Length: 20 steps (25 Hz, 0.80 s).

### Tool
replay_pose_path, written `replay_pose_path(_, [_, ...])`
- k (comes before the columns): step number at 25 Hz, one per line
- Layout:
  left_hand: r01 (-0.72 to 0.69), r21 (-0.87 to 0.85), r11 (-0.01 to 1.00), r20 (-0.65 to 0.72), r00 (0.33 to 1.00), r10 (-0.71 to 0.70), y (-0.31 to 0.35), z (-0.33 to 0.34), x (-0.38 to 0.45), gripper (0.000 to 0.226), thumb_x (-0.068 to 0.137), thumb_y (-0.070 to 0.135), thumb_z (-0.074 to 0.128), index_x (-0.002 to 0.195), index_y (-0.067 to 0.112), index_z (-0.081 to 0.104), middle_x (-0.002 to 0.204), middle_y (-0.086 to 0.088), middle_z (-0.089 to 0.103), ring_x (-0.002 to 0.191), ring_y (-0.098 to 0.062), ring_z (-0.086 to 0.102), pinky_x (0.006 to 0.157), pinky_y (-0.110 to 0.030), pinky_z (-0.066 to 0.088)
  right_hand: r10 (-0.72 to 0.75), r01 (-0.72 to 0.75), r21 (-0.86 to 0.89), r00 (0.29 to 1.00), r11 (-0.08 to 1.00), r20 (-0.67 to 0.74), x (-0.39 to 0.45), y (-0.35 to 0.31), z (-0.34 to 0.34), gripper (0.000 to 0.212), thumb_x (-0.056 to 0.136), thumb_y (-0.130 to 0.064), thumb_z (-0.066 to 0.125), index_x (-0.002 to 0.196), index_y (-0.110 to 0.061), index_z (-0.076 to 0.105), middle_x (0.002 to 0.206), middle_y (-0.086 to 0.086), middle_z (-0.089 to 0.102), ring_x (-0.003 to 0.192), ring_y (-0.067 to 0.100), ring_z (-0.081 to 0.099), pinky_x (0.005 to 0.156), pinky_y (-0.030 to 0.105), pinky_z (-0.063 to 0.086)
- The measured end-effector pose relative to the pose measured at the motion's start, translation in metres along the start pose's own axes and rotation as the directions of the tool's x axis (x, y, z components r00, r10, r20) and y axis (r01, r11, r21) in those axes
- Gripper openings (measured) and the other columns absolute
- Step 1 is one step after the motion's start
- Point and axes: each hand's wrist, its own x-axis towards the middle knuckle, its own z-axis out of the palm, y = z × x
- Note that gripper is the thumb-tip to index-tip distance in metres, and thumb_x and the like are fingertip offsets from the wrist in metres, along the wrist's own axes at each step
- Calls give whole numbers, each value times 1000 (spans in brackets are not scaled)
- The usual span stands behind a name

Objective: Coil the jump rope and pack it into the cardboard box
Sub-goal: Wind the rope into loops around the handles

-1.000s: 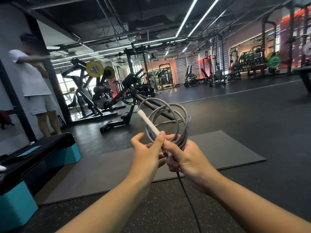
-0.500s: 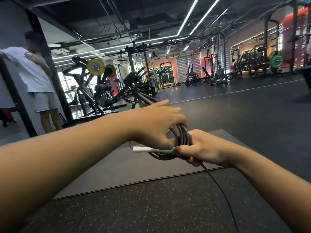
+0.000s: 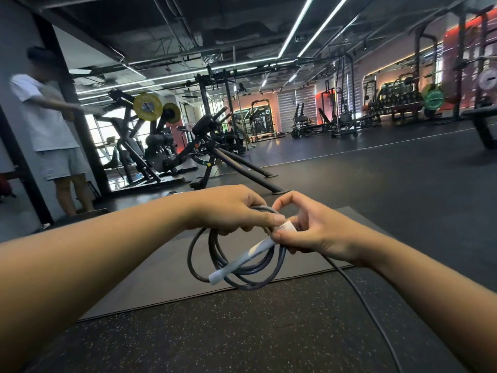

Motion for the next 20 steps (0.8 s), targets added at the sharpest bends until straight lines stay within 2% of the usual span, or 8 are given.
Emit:
replay_pose_path(4, [78,-92,993,56,996,-73,0,4,-3,39,78,60,78,99,27,80,65,4,50,51,-12,38,46,-23,35,-16,17,-14,1000,1000,25,0,2,1,51,85,-10,81,119,-17,44,77,15,61,69,19,56,62,27,45])
replay_pose_path(7, [167,-150,974,122,981,-149,0,6,-3,43,77,58,79,105,25,80,63,5,45,49,-11,31,47,-23,26,-31,34,-78,999,996,35,1,0,-1,54,81,-17,85,119,-22,46,75,12,62,70,21,58,69,33,49])
replay_pose_path(13, [206,-465,861,206,971,-121,-18,20,-6,49,81,40,82,122,15,73,59,9,36,50,-8,24,51,-25,19,-47,58,-160,996,985,73,0,-10,-2,58,78,-30,87,120,-29,47,72,10,52,68,24,43,64,40,35])
replay_pose_path(15, [159,-507,847,171,982,-82,-21,22,-7,45,79,37,83,116,13,75,59,7,36,50,-8,25,52,-25,20,-46,60,-160,995,985,91,2,-12,-4,58,76,-34,88,118,-30,49,73,12,55,69,24,44,66,42,35])
replay_pose_path(17, [78,-514,854,67,996,-51,-22,20,-6,37,78,36,83,107,14,77,58,6,35,51,-10,26,51,-25,22,-52,62,-178,997,982,60,4,-15,-7,53,76,-35,88,115,-26,53,72,12,60,68,24,46,65,41,36])
replay_pose_path(20, [-53,-506,861,-102,995,2,-23,7,-6,29,78,39,83,98,19,79,62,1,38,50,-11,26,48,-26,22,-69,43,-257,993,966,-95,2,-18,-16,42,82,-45,79,105,-13,63,57,-4,53,54,16,44,52,31,39])
